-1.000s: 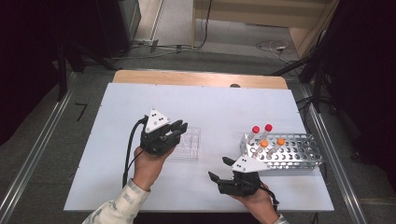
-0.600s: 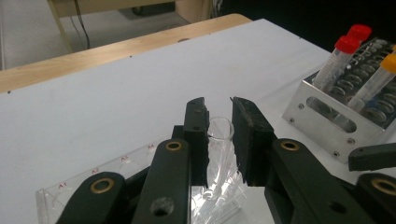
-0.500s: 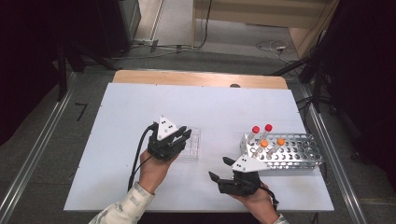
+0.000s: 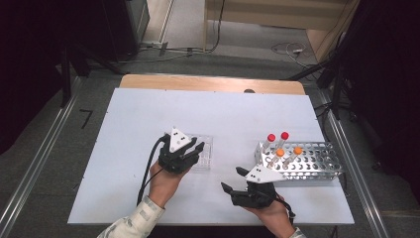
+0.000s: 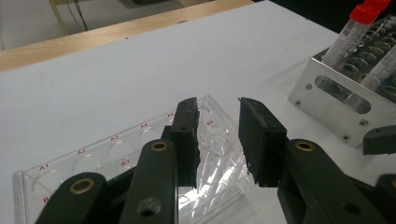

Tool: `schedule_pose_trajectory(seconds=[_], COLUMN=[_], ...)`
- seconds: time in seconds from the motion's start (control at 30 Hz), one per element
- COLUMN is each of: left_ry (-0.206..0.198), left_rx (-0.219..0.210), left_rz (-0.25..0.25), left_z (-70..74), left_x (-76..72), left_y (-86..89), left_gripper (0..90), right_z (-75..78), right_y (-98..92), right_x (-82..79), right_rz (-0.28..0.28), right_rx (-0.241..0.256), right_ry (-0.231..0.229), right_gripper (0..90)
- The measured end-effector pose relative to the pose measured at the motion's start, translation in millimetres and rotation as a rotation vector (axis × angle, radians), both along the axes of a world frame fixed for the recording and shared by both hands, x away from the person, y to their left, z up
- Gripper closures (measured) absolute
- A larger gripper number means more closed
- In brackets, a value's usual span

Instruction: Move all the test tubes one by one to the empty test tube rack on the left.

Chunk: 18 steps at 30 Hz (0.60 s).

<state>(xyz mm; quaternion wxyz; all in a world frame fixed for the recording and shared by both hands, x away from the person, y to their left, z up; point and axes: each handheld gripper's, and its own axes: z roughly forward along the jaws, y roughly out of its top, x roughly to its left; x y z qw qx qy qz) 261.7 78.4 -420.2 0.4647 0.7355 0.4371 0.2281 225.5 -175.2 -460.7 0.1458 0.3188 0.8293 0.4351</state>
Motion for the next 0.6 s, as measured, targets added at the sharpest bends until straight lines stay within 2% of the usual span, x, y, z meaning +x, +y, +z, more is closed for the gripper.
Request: schedule_pose_trajectory(seconds=[0.07, 0.17, 0.3, 0.43, 0.6], left_ry=[0.004, 0.004, 0.001, 0.025, 0.038], left_rx=[-0.011, -0.030, -0.025, -0.027, -0.059], left_rz=[0.000, 0.004, 0.025, 0.051, 0.099], left_z=[1.8, 4.1, 5.5, 6.5, 6.8], left_x=[-1.0, -3.5, -8.7, -11.2, -11.1], left_y=[2.0, 4.9, 9.8, 17.9, 28.9], left_gripper=[63.8, 55.8, 41.3, 25.3, 17.7], right_z=[0.3, 1.1, 3.0, 7.3, 13.8], right_y=[-0.4, -1.6, -5.7, -13.5, -28.5], right_x=[-0.3, -0.4, -1.8, -3.6, -6.5], right_rz=[-0.002, -0.005, -0.014, -0.029, -0.065], right_rx=[0.002, 0.008, 0.017, 0.033, 0.053], right_ry=[0.001, -0.003, -0.008, -0.014, -0.031], right_gripper=[28.1, 28.1, 28.1, 28.1, 28.1])
